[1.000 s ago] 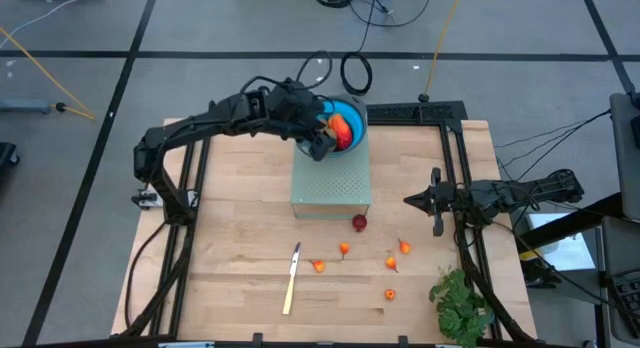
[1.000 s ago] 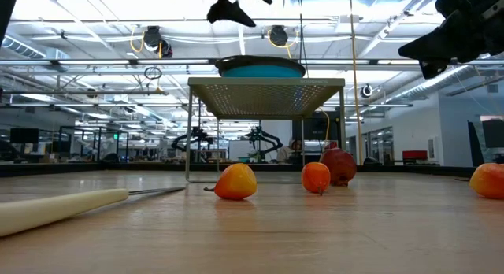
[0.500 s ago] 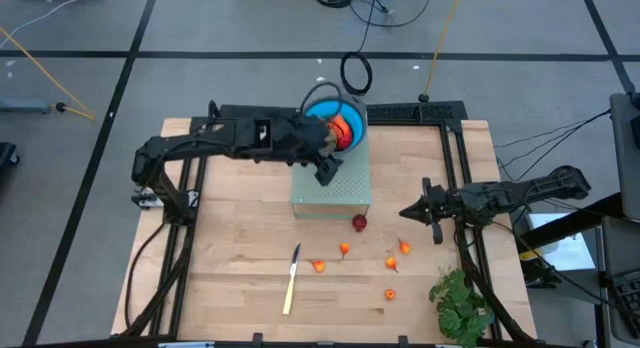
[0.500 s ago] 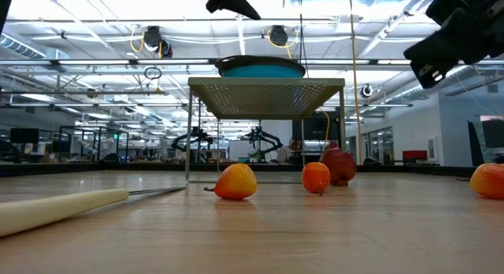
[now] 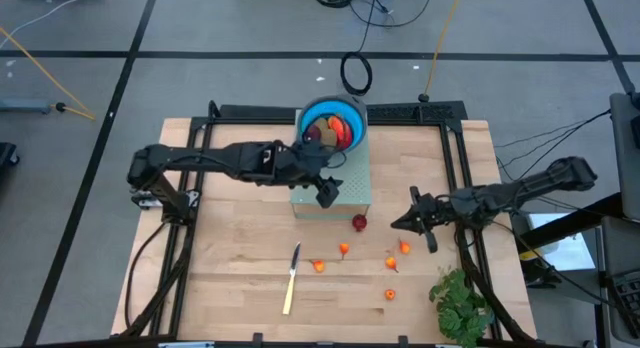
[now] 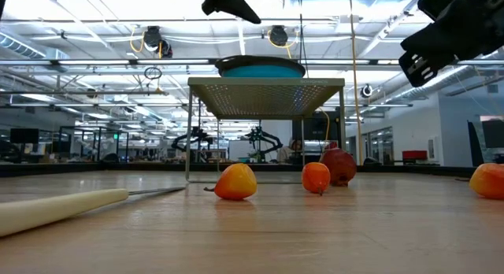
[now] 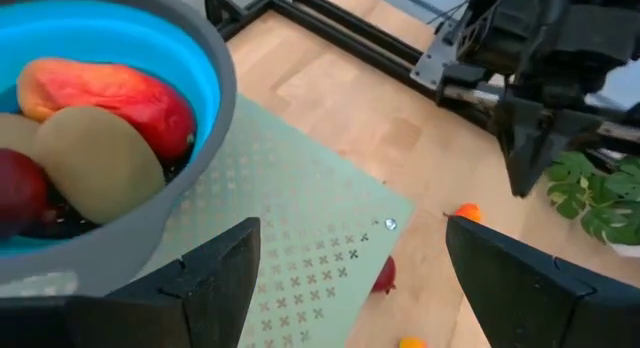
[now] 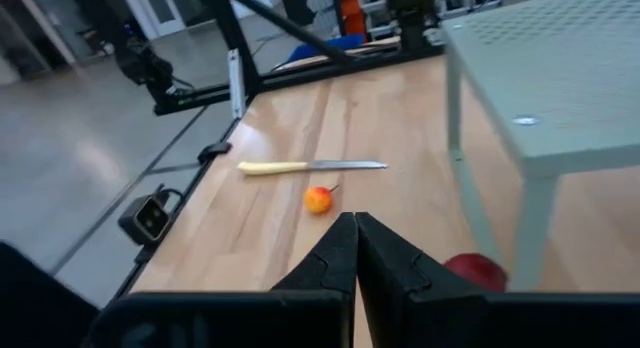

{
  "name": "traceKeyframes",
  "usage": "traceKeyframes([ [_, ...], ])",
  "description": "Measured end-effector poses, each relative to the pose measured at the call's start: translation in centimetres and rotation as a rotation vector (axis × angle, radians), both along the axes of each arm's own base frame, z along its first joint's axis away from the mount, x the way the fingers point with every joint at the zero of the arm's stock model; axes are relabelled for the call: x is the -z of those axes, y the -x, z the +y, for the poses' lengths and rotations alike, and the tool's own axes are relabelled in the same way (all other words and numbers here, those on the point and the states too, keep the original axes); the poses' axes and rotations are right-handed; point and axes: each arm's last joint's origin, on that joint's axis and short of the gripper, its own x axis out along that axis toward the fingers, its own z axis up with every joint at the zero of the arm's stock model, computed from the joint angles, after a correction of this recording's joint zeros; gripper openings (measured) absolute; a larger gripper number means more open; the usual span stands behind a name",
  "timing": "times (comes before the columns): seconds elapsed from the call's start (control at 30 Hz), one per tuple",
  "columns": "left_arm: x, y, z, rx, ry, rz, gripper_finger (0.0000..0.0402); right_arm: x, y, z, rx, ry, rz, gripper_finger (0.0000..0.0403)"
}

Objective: Pick & Place Fruit
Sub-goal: Put the pomegranate into the blue strainer bowl on the shelf

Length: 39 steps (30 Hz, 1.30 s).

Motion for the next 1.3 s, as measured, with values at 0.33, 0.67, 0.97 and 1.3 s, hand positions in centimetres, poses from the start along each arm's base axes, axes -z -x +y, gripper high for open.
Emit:
traceKeyframes([
  [0.33,1.6,5.4,-1.1,0.017,0.013,-0.163,0.0319,0.3,-1.0,1.4,0.012,-0.020,-0.005,0.0000],
  [0.67,4.1,12.1,-1.9,0.075,0.010,-0.218,0.0319,-0.3,-2.3,1.6,0.107,-0.031,-0.058,0.0000],
  [0.97,5.9,17.4,-2.0,0.146,-0.036,-0.301,0.0319,-2.9,-4.9,2.4,0.208,-0.010,-0.014,0.0000],
  [1.3,8.7,22.0,-2.4,0.225,-0.039,-0.348,0.0319,-5.6,-8.9,4.5,0.248,0.036,0.138,0.0000],
])
